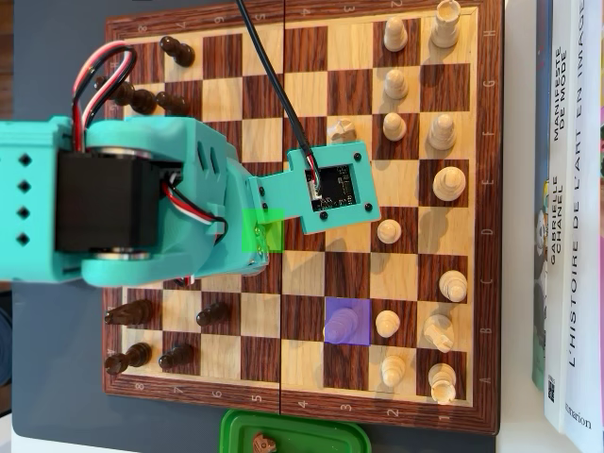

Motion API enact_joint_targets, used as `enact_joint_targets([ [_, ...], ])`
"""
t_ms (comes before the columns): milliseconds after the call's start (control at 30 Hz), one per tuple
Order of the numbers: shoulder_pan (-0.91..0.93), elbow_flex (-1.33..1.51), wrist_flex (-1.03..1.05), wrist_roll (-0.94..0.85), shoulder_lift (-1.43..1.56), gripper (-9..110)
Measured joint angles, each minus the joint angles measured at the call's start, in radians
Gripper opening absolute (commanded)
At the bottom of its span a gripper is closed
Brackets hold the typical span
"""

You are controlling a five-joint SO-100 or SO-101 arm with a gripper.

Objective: Play chess

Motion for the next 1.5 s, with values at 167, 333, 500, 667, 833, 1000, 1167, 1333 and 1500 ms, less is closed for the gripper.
enact_joint_targets([
  [167, 0.0, 0.0, 0.0, 0.0, 0.0, 18],
  [333, 0.0, 0.0, 0.0, 0.0, 0.0, 12],
  [500, 0.0, 0.0, 0.0, 0.0, 0.0, 10],
  [667, 0.0, 0.0, 0.0, 0.0, 0.0, 6],
  [833, 0.005, 0.0, 0.0, -0.002, 0.0, 3],
  [1000, 0.011, 0.0, 0.0, -0.002, 0.0, 3],
  [1167, 0.011, 0.0, 0.0, -0.02, 0.0, 3],
  [1333, 0.011, 0.002, 0.002, -0.026, 0.043, 3],
  [1500, 0.011, 0.002, 0.063, -0.026, 0.155, 3],
])
